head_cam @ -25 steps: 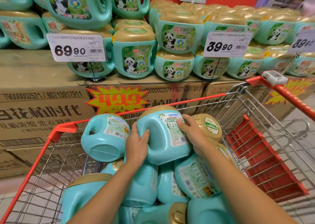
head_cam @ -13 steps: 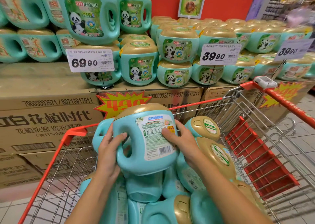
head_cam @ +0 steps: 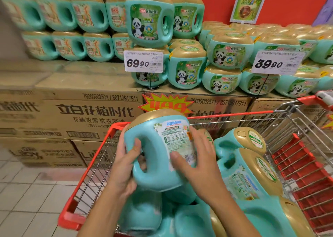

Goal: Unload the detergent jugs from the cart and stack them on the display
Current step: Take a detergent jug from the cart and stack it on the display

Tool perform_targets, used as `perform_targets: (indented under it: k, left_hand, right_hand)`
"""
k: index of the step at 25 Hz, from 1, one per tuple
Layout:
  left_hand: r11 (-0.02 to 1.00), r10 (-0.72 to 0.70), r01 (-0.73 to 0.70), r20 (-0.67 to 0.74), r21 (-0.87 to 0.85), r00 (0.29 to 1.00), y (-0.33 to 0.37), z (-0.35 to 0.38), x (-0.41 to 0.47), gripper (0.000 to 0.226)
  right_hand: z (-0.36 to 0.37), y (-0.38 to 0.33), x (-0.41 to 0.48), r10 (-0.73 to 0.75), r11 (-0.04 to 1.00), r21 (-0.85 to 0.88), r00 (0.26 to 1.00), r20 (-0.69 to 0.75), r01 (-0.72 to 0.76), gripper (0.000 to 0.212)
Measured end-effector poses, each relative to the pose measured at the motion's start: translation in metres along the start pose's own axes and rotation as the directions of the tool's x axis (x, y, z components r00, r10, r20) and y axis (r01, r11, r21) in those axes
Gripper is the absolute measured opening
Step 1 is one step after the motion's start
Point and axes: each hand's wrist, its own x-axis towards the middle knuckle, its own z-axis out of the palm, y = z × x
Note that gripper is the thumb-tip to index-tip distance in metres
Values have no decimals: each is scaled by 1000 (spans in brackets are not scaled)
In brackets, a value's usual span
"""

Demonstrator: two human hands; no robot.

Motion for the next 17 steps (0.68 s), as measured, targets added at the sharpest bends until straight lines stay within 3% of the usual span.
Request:
perform_targets:
  k: [2,4,8,9,11,13,14,17]
  left_hand:
    - [998,59,-59,-18,-4,998,-2,2,-4,61]
    - [997,72,-73,16,6,997,1,0,-7,59]
    - [992,0,-11,94,122,996,0,-4,-8,55]
    - [992,1,-9,64,124,998,-3,-4,-8,57]
    - [995,-40,32,89,91,995,-11,-1,-7,97]
    - [979,-200,203,181,-1,963,-16,2,-9,138]
    - [964,-249,262,205,-38,946,-16,3,-10,144]
    - [970,-214,235,245,-58,946,-14,10,-12,132]
  right_hand:
    - [17,-10,-14,9,986,-167,997,81,5,110]
    - [25,-13,-15,51,982,-186,997,58,-39,115]
    - [5,-5,2,157,960,237,987,-20,-147,98]
    - [0,-1,4,209,890,410,978,19,-198,92]
    - [-2,3,2,263,646,709,955,139,-281,77]
    - [-1,4,-5,268,485,802,932,242,-348,66]
    - [-1,3,-9,256,454,812,926,276,-368,64]
    - [-8,-2,-12,228,471,814,938,262,-341,56]
